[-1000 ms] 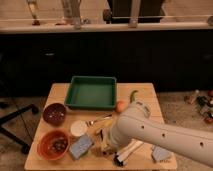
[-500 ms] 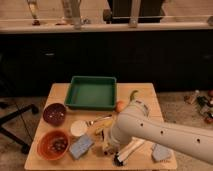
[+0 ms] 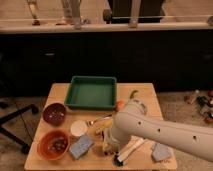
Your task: Place eraser in metal cup
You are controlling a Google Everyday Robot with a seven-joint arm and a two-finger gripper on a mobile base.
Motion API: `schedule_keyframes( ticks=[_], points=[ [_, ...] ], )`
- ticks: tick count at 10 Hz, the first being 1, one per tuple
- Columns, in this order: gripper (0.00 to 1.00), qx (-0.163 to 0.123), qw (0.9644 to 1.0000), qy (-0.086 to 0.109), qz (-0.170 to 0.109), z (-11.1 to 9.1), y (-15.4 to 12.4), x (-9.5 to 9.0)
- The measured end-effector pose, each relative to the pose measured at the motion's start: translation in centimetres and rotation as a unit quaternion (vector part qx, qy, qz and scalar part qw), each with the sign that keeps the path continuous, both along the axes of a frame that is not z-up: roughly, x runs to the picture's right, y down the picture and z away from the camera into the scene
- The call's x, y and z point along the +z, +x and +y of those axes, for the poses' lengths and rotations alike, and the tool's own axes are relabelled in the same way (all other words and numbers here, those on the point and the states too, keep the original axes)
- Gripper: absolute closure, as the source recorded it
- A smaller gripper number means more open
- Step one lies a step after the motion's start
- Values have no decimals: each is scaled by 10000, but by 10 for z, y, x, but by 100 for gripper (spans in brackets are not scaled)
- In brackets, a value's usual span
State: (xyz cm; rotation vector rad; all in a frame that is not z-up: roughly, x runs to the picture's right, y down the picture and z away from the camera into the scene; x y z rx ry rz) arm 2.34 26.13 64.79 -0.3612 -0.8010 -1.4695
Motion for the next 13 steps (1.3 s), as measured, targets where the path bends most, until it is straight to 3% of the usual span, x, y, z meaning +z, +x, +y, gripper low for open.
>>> schedule_keyframes(
  ticks=[7,8,13],
  points=[
    [26,-22,10000,13,30,1,-1,0],
    [20,-23,10000,6,27,0,-1,0],
    [20,-36,10000,-86,15,-1,-2,2]
  ],
)
